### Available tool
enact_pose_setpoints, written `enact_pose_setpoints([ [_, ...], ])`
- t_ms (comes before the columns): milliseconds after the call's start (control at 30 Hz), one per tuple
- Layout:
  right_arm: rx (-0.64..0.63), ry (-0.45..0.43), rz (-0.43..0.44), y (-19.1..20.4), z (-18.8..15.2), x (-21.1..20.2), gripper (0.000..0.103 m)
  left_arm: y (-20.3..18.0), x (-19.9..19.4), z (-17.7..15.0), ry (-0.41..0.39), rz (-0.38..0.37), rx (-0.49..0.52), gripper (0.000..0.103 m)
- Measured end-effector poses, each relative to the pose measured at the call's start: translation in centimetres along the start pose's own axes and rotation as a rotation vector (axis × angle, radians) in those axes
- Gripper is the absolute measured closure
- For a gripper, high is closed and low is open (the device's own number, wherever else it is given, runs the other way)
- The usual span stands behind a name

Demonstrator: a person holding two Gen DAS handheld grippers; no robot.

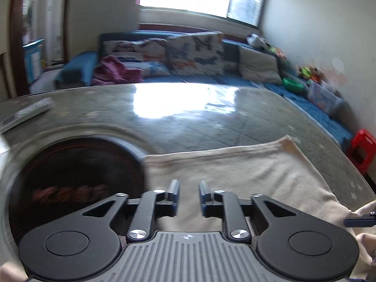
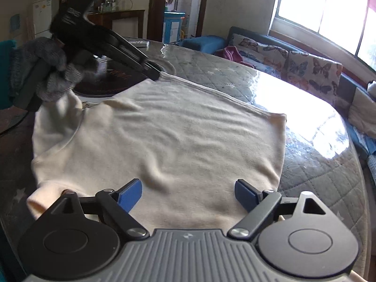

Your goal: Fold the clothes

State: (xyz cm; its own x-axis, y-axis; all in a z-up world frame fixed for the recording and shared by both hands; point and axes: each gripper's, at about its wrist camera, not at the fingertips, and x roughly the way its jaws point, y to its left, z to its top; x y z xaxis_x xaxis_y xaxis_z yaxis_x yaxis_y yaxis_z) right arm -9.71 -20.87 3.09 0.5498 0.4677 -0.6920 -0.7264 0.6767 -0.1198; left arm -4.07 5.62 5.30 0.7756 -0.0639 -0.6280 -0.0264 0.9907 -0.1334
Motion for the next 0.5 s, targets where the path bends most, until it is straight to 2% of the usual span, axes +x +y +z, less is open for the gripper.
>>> enact_pose_setpoints([
  [33,-0.001,-0.008,-0.002,0.2,0.2,-0.1,0.005,0.6,-1.0,-0.5,-0.012,0.029,-0.008,0.069],
  [167,-0.004,-0.046,0.018,1.2,1.3,-0.3,0.000,3.1,-4.8,-2.9,-0.048,0.147,-0.057,0.056],
  [333,-0.020,-0.076,0.036,3.2,3.3,0.7,0.000,6.6,-8.9,-6.5,-0.060,0.299,-0.165,0.048],
  [400,-0.028,-0.072,0.046,4.2,3.8,1.5,0.000,8.1,-10.2,-7.9,-0.057,0.348,-0.221,0.047],
  [500,-0.054,-0.062,0.064,5.9,4.0,2.3,0.000,9.4,-11.5,-9.4,-0.048,0.371,-0.269,0.042],
])
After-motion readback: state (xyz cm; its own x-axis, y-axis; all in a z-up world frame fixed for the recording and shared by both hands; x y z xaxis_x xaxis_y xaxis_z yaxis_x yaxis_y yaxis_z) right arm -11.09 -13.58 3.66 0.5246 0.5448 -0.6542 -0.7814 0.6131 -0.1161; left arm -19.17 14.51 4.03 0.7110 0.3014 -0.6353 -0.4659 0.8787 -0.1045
